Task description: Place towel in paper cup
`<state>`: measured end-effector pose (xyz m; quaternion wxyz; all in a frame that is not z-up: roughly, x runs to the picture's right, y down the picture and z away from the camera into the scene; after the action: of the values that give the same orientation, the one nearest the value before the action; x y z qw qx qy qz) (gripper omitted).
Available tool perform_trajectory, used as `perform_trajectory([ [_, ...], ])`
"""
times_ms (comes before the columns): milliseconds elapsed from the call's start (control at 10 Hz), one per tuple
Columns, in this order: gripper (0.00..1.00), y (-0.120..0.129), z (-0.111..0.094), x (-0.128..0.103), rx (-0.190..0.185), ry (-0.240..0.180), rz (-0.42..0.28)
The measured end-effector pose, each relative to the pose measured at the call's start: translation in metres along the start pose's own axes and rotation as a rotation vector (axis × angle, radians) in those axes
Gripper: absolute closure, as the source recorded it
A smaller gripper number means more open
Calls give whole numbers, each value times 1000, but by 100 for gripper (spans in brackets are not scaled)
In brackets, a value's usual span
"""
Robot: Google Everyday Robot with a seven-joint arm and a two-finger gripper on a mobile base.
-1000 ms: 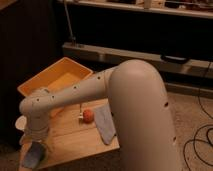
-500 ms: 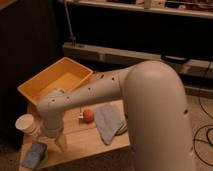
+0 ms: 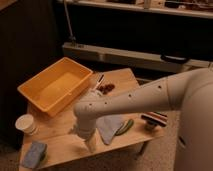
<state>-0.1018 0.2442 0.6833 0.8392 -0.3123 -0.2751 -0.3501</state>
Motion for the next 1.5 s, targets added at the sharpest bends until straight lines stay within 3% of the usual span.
perform_trajectory([
  [200,20,47,-8,33,9,58,149],
  [400,20,74,-7,52,21,74,229],
  [700,20,74,-7,52,20,74,228],
  [800,20,73,-6,52,17,90,233],
  [1100,20,69,-13,63,24,225,272],
  [1400,20,54,-37,116,38,330,265],
  [1500,20,48,-47,143,57,332,245],
])
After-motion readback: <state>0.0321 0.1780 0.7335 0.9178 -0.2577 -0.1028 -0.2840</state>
